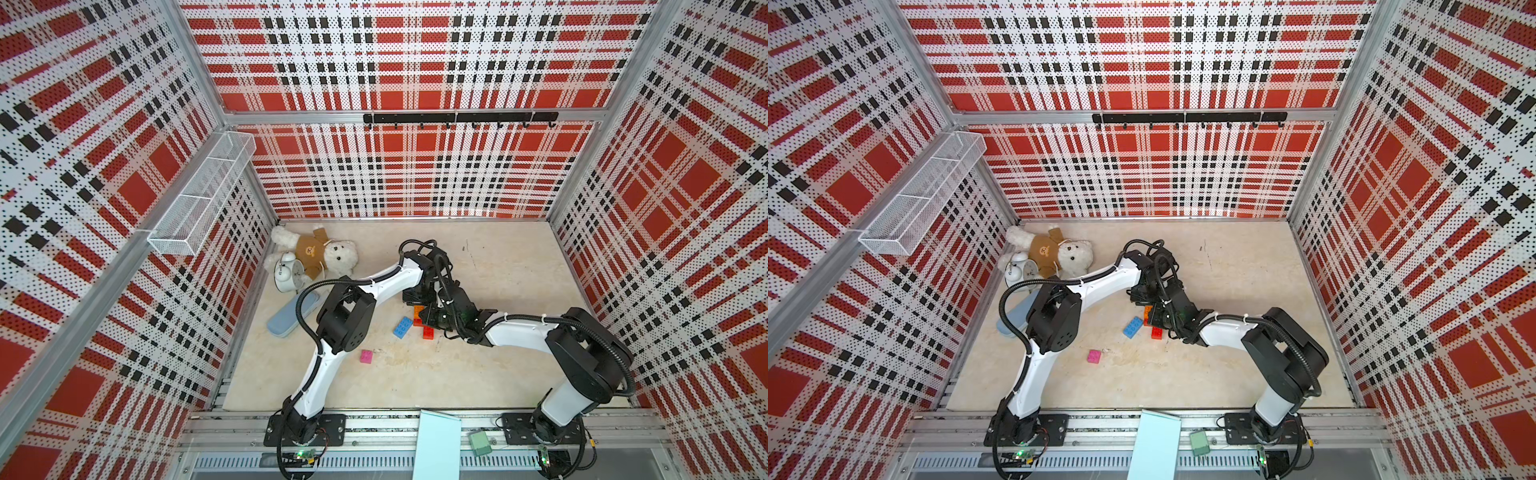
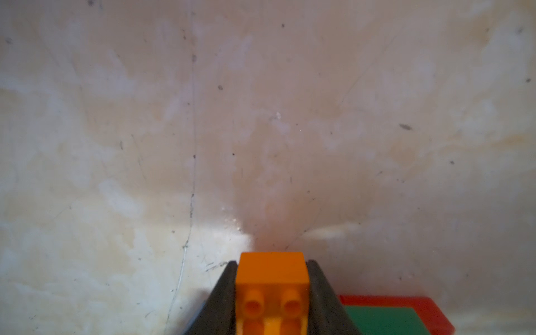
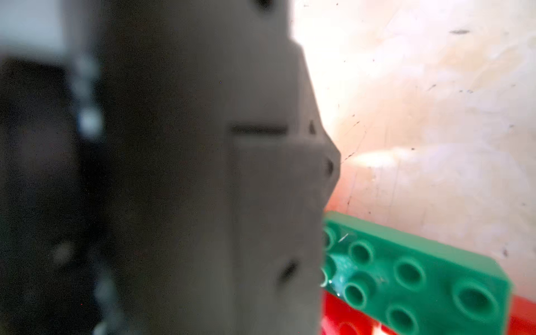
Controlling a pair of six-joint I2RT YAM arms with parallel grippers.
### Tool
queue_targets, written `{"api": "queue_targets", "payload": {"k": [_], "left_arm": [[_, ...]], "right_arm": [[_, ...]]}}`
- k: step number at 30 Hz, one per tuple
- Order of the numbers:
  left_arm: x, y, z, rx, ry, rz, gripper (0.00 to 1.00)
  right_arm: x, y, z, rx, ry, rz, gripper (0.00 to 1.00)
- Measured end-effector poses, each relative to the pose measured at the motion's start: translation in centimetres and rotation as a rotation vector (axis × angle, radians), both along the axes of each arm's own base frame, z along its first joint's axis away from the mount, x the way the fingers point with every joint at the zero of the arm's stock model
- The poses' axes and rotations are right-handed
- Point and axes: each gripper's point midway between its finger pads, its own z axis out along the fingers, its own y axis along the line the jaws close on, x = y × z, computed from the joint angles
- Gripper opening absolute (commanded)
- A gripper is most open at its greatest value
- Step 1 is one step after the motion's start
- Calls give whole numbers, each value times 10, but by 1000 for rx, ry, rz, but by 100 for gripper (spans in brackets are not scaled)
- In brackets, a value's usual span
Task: Assemble a small pinwheel with lego
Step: Assemble the lego brick with the lego brick.
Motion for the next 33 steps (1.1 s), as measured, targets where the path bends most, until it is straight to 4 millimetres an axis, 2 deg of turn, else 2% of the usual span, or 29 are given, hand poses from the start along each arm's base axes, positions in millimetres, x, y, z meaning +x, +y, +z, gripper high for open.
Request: {"api": "queue_targets", "payload": {"k": [18,33], "left_arm": [[1,4,0,-12,-36,14,26],[1,6,1,-27,-46,45,31]], "right_arm": [[2,-4,-8,-46,27,-26,7],[3,-3,-9,-56,44,-41,5]]}}
